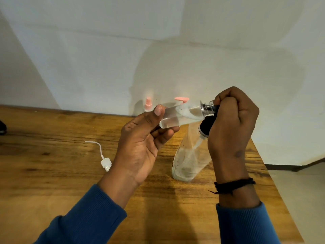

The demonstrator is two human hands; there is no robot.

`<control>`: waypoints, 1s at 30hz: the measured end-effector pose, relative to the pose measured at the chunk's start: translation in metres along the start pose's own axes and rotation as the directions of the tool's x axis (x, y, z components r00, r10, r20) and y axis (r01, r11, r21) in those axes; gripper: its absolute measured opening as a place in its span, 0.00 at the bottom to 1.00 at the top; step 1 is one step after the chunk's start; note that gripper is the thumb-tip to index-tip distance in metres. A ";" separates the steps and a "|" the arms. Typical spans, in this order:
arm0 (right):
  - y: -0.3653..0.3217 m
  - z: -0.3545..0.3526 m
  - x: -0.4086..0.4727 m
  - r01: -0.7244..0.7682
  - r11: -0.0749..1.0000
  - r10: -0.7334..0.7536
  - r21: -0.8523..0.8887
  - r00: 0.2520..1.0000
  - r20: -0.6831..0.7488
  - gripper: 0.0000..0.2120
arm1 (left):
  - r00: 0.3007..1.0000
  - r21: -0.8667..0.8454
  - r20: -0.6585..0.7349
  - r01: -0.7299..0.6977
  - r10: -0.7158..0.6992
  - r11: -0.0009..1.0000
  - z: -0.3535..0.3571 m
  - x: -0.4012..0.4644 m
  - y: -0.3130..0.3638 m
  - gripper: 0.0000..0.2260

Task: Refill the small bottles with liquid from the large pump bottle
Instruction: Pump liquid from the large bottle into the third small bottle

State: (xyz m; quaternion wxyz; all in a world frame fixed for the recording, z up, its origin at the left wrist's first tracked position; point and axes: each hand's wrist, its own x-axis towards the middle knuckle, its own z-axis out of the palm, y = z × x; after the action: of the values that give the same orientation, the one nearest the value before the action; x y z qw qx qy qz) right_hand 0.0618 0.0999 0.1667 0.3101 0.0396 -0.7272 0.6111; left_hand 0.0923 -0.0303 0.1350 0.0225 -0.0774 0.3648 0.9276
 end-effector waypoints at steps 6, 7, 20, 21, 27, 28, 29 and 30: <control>-0.001 -0.005 0.003 0.002 1.000 -0.002 -0.025 1.000 0.015 0.12 | 1.000 0.007 0.003 -0.007 0.007 1.000 0.000 0.001 -0.002 0.15; -0.001 -0.004 0.003 0.004 1.000 -0.003 -0.022 1.000 0.014 0.11 | 1.000 0.000 0.005 -0.008 0.008 1.000 -0.001 0.002 -0.003 0.16; -0.004 0.000 -0.001 -0.014 0.999 0.012 0.043 0.999 0.045 0.09 | 1.000 -0.021 -0.008 -0.029 0.029 0.999 -0.008 0.007 -0.004 0.33; -0.004 0.000 -0.001 -0.011 0.999 0.010 0.037 0.999 0.046 0.09 | 0.999 -0.023 -0.005 -0.032 0.032 0.999 -0.008 0.007 -0.004 0.33; -0.006 -0.001 0.001 -0.023 1.000 0.022 0.016 0.999 0.034 0.12 | 1.000 -0.021 -0.008 -0.028 0.028 0.999 -0.008 0.006 -0.004 0.35; -0.006 0.000 0.001 -0.029 0.999 0.029 0.018 0.999 0.037 0.12 | 0.999 -0.026 -0.015 -0.029 0.029 0.999 -0.008 0.006 -0.004 0.36; -0.006 0.000 0.000 -0.029 0.999 0.028 0.014 0.999 0.036 0.13 | 0.999 -0.032 -0.016 -0.032 0.031 0.999 -0.008 0.006 -0.004 0.35; -0.005 -0.001 0.001 -0.022 1.000 0.022 0.008 0.999 0.033 0.13 | 0.999 -0.036 -0.012 -0.035 0.034 0.999 -0.007 0.005 -0.005 0.34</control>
State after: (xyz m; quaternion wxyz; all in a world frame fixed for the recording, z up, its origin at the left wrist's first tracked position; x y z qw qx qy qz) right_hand 0.0639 0.0999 0.1718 0.2911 0.0429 -0.7301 0.6167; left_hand 0.0890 -0.0317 0.1260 0.0031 -0.0766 0.3492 0.9339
